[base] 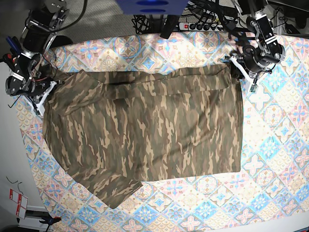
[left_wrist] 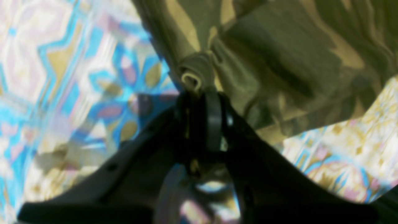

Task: Fold the T-shirt properly
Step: 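Pull the folded edge further with both grippers, straightening the shirt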

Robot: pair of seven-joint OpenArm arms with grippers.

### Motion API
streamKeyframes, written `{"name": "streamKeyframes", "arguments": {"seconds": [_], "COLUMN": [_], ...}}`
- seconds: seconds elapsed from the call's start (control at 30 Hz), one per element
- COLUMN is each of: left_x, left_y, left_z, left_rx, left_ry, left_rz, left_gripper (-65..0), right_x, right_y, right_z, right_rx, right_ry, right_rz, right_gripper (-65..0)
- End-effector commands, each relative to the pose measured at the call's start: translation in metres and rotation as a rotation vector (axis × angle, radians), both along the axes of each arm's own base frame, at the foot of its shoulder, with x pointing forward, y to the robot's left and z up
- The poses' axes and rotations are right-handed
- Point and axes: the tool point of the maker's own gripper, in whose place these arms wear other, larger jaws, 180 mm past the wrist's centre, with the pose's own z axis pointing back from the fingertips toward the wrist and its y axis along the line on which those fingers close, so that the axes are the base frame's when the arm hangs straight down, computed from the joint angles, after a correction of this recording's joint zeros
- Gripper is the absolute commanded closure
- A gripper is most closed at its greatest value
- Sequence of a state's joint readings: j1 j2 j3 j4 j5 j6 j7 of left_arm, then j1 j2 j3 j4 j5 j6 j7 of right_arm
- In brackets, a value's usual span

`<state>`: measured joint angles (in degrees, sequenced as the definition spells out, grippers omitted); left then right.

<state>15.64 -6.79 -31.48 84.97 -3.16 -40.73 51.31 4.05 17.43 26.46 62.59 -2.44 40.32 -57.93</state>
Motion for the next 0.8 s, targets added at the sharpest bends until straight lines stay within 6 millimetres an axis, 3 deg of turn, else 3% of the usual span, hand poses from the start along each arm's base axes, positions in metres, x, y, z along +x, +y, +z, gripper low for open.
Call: {"name": "streamKeyframes", "arguments": {"seconds": [0.0, 0.1, 0.33, 0.77], "left_x": [-0.037, -0.045, -0.059, -0.060], "left_y": [0.019, 0.025, 0.067, 0.071], "left_z": [-0.009, 0.002, 0.014, 0.015], "left_rx": [0.099, 0.135, 0.206, 0.215], "left_ry": [0.151, 0.140, 0.147, 0.149], "left_rz": [-0.015, -0.022, 0.063, 0.064], "left_gripper": [-8.1, -8.1, -8.1, -8.7], "right_x": [-0.042, -0.047, -0.054, -0.052], "right_y": [-0.018, -0.021, -0.029, -0.027], "right_z": [-0.008, -0.008, -0.008, -0.008], "right_rx": [-0.081, -0.082, -0.073, -0.070], "right_ry": [0.182, 0.187, 0.185, 0.180], "right_rz": [0.005, -0.005, -0.057, -0.058], "right_gripper": [-1.1, -1.1, -1.1, -1.5]}}
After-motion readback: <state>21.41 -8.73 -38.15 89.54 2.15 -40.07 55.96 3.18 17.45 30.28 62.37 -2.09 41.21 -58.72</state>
